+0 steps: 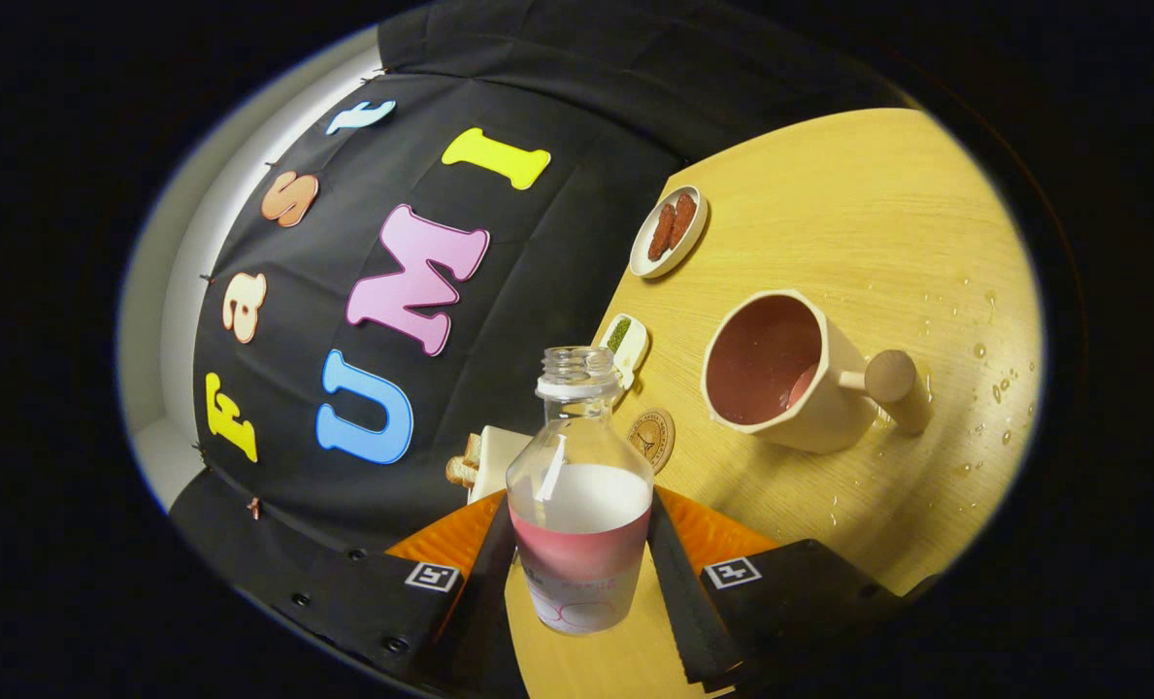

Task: Take the bottle from table, then pour the juice into the cup, finally place the bottle on the coaster

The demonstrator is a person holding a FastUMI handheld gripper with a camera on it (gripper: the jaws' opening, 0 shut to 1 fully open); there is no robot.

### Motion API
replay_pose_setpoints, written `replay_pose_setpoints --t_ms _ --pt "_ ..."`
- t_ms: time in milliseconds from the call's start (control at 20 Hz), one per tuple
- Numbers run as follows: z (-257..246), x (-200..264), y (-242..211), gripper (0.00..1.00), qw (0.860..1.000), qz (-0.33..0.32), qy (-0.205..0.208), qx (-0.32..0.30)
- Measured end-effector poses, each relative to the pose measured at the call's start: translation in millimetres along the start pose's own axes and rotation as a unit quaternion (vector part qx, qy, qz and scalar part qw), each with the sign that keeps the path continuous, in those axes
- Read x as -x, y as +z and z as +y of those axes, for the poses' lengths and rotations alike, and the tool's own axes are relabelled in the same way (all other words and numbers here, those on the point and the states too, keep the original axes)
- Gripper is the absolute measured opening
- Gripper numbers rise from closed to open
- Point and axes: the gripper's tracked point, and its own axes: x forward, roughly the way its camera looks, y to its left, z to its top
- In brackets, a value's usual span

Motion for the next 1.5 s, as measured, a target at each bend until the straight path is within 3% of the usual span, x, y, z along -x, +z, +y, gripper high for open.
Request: replay_pose_setpoints --t_ms 800,1500 --pt "-12.8 -2.0 -6.6 0.76 0.992 0.034 0.002 -0.119" --pt "3.1 -8.6 8.7 0.76 0.976 0.019 0.026 -0.218"
